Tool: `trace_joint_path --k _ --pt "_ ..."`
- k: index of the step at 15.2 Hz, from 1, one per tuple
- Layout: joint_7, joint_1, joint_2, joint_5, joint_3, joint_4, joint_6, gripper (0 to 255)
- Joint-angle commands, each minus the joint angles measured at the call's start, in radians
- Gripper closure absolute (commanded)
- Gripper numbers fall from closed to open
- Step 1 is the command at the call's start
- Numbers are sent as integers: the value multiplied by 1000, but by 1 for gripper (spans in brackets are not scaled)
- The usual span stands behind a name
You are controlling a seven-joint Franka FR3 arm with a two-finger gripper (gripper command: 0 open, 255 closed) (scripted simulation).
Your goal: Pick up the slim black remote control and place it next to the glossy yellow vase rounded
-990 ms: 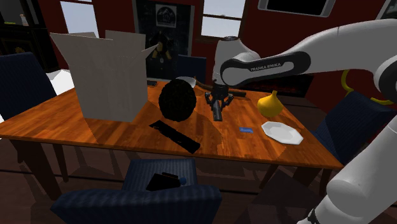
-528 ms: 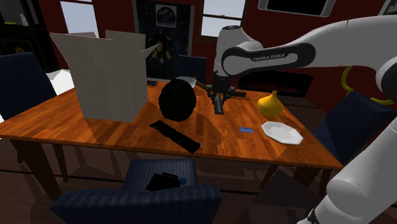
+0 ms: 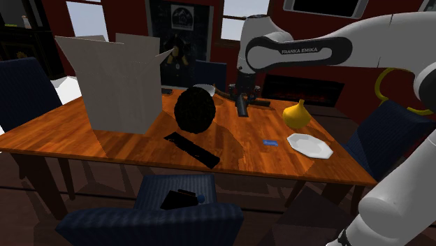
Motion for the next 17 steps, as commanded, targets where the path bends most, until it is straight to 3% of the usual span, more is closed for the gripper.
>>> trace_joint_path --k 1,9,17 --pt "-36 -16 5 2 -18 13 -2 255" --pt "-203 -98 77 -3 -105 86 21 255" --pt "-356 -175 210 -12 -172 247 12 255"
